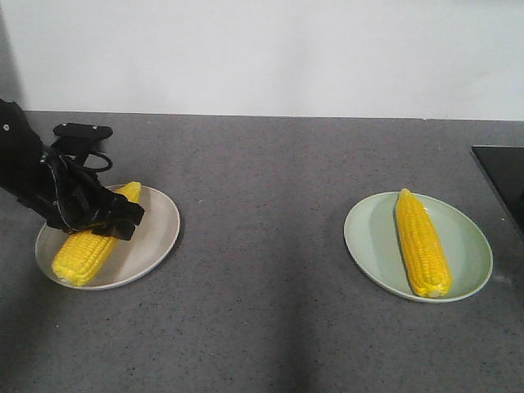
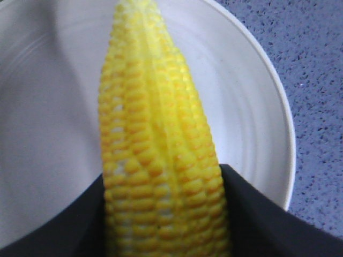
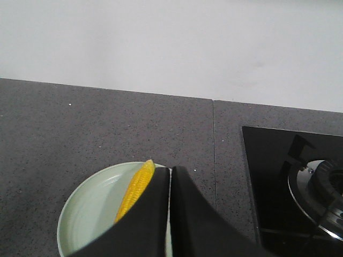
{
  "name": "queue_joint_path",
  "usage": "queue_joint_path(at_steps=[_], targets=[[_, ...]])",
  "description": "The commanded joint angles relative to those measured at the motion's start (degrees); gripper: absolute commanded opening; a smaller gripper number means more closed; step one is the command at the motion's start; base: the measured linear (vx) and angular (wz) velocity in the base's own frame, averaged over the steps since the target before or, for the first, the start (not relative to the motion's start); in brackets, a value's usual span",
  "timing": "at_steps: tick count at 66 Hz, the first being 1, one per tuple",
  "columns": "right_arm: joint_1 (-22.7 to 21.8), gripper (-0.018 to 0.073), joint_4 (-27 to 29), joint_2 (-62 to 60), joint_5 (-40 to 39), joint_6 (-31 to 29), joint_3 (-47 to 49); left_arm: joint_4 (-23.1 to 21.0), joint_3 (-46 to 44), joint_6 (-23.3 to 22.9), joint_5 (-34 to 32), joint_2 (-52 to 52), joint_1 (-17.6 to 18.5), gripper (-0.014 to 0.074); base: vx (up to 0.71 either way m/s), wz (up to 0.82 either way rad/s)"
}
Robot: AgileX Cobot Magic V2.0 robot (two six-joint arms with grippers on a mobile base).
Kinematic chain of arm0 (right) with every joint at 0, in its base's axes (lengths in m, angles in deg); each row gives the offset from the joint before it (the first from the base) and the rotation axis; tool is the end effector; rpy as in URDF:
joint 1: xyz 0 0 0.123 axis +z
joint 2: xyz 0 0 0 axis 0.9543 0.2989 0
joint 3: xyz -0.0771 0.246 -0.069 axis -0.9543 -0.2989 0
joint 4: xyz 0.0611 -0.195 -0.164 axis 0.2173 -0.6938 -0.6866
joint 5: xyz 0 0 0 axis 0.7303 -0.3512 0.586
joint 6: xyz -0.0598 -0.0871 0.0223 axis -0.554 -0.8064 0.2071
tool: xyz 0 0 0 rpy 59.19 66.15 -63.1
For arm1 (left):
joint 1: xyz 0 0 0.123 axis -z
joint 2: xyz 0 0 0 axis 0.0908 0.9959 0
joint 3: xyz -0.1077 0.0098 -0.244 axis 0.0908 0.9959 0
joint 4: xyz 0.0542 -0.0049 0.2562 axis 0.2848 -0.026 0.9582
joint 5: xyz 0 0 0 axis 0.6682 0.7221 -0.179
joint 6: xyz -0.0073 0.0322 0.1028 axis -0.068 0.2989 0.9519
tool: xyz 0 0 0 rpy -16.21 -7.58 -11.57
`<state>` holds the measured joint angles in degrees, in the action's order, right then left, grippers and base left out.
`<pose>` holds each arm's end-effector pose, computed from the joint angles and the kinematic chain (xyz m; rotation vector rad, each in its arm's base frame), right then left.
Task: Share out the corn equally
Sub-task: 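Lower the left gripper's corn cob onto the white plate, then open the left gripper and raise it away from the white plate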
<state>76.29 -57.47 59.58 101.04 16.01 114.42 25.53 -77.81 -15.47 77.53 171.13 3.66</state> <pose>0.1649 0.0072 0.3518 -0.0920 1.8613 -0.0245 0.3527 -0.0742 0.2123 0.3722 2.7447 -0.2624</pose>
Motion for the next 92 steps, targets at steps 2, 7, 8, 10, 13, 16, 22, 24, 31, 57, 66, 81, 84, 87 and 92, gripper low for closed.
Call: queue_joint_path(at_steps=[2,7,8,10,13,16,22,24,31,57,66,81,84,87,92], targets=[[-0.1,-0.0005,-0.3,0.1,-4.1,0.0,1.3,-0.3,-1.3,0.3,-2.2,-1.2,0.5,0.0173,0.0,0.0],[-0.1,-0.0005,-0.3,0.1,-4.1,0.0,1.3,-0.3,-1.3,0.3,-2.2,-0.6,0.4,0.0181,0.0,0.0],[-0.1,-0.0005,-0.3,0.1,-4.1,0.0,1.3,-0.3,-1.3,0.3,-2.2,-0.5,0.4,0.0183,0.0,0.0],[-0.1,-0.0005,-0.3,0.1,-4.1,0.0,1.3,-0.3,-1.3,0.1,-2.2,-0.2,0.4,0.0187,0.0,0.0],[-0.1,-0.0005,-0.3,0.1,-4.1,0.0,1.3,-0.3,-1.3,-0.1,-2.2,0.0,0.4,0.0196,0.0,0.0],[-0.1,-0.0005,-0.3,0.1,-4.1,0.0,1.3,-0.3,-1.3,0.0,-2.2,0.3,0.4,0.021,0.0,0.0],[-0.1,-0.0005,-0.3,0.1,-4.1,0.0,1.3,-0.3,-1.3,0.0,-2.4,0.6,0.4,0.0258,0.0,0.0],[-0.1,-0.0005,-0.3,0.1,-4.1,0.0,1.3,-0.3,-1.3,0.0,-2.4,0.6,0.4,0.0277,0.0,0.0],[-0.1,-0.0005,-0.3,0.1,-4.1,0.0,1.3,-0.3,-1.3,0.0,-2.5,0.6,0.4,0.0353,0.0,0.0],[-0.1,-0.0005,-0.3,0.1,-4.1,0.0,1.3,-0.3,-1.3,-1.1,-2.5,0.6,0.4,0.0483,0.0,0.0],[-0.1,-0.0005,-0.3,0.1,-4.1,0.0,1.3,-0.3,-1.6,-1.1,-2.3,0.4,0.4,0.0483,0.0,0.0],[-0.1,-0.0005,-0.3,0.1,-4.1,0.0,1.3,-0.3,-6.9,-1.1,1.8,-0.1,0.4,0.0481,0.0,0.0],[-0.1,-0.0005,-0.3,0.1,-4.1,0.0,1.3,-0.3,-8.3,-1.1,2.5,-0.6,0.4,0.0481,0.0,0.0],[-0.1,-0.0005,-0.3,0.1,-4.1,0.0,1.3,-0.3,-10.2,-1.1,3.1,-1.0,0.4,0.0476,0.0,0.0],[-0.1,-0.0005,-0.3,0.1,-4.1,0.0,1.3,-0.3,-12.5,-1.1,3.7,-1.8,0.4,0.0458,0.0,0.0]])
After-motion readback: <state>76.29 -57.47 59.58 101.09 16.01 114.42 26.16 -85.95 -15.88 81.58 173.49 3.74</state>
